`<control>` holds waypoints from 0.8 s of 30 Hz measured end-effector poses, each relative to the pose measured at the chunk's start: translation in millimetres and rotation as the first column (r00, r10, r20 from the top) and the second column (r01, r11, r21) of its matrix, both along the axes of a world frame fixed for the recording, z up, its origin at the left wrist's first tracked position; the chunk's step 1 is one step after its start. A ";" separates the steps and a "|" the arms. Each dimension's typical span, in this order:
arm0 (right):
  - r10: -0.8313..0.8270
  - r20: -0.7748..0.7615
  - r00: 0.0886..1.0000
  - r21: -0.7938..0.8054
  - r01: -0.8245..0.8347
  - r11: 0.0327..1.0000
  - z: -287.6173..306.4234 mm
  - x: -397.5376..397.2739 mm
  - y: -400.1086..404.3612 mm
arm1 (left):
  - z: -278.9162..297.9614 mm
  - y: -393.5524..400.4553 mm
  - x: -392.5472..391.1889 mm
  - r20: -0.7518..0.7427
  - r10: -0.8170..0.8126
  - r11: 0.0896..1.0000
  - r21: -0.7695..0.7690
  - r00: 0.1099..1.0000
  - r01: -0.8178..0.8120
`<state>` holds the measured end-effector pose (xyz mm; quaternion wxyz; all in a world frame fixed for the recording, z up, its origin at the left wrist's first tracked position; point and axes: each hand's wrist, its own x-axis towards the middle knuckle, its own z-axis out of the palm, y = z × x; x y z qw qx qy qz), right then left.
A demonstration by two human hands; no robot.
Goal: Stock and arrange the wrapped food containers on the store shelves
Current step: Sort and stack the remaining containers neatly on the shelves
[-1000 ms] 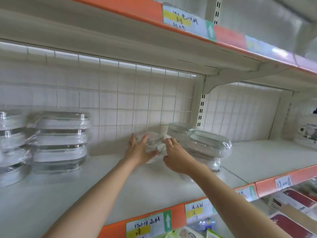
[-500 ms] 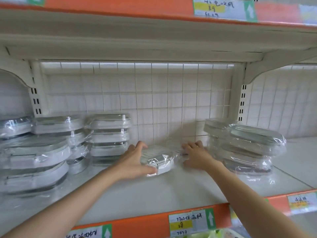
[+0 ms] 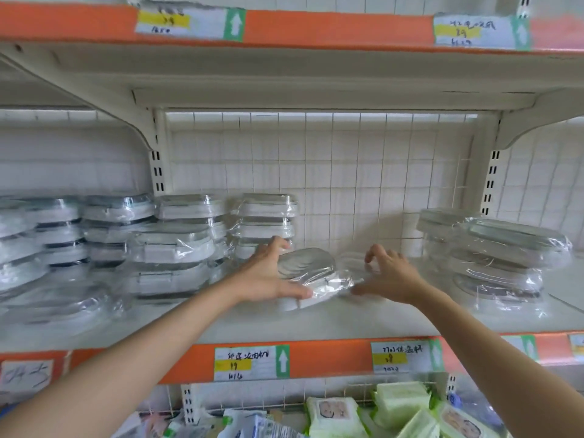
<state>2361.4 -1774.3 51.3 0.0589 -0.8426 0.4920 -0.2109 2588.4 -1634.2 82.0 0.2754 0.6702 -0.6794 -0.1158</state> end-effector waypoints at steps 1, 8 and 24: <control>0.014 0.090 0.996 -0.017 -0.012 1.000 5.5 2.0 7.4 | 9.2 8.2 5.8 -0.063 -0.006 0.999 -0.053 0.998 0.002; 0.180 0.544 0.820 0.056 -0.250 0.967 62.5 41.1 54.0 | 69.4 65.7 73.5 -0.230 0.034 0.956 -0.275 0.973 -0.099; 0.287 0.570 0.770 -0.051 -0.315 0.948 93.0 135.1 83.0 | 75.2 74.1 205.1 -0.096 0.111 0.962 -0.238 0.989 -0.132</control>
